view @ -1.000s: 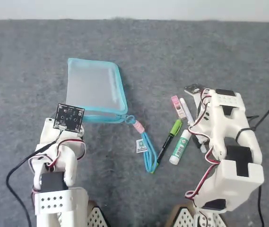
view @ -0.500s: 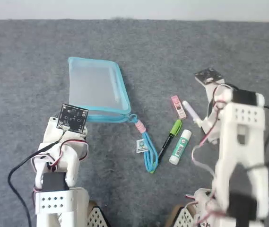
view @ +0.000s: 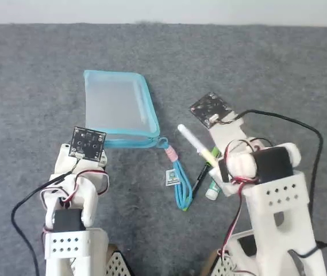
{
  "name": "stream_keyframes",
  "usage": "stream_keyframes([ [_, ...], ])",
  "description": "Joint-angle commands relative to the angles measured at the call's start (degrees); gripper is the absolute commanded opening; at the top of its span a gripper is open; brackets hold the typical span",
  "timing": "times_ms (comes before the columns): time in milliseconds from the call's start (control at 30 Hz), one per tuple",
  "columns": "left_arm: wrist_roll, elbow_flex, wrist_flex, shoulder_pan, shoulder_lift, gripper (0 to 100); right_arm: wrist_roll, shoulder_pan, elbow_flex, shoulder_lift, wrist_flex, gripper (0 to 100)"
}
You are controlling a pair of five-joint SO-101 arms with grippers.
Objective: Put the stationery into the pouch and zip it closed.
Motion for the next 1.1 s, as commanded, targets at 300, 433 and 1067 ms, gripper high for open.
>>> stream_keyframes([
  [300,1.05,-1.10,-2.46,1.93,-0.18,1,-6.51,-12.62,-13.27,14.55,-3.82,0.8],
  [433,1.05,-1.10,-2.55,1.93,-0.18,1,-6.59,-12.62,-15.03,14.55,-3.65,0.8],
  [1067,1.14,-1.01,-2.55,1.93,-0.18,1,-6.51,-18.95,-17.67,-4.70,1.45,0.7],
])
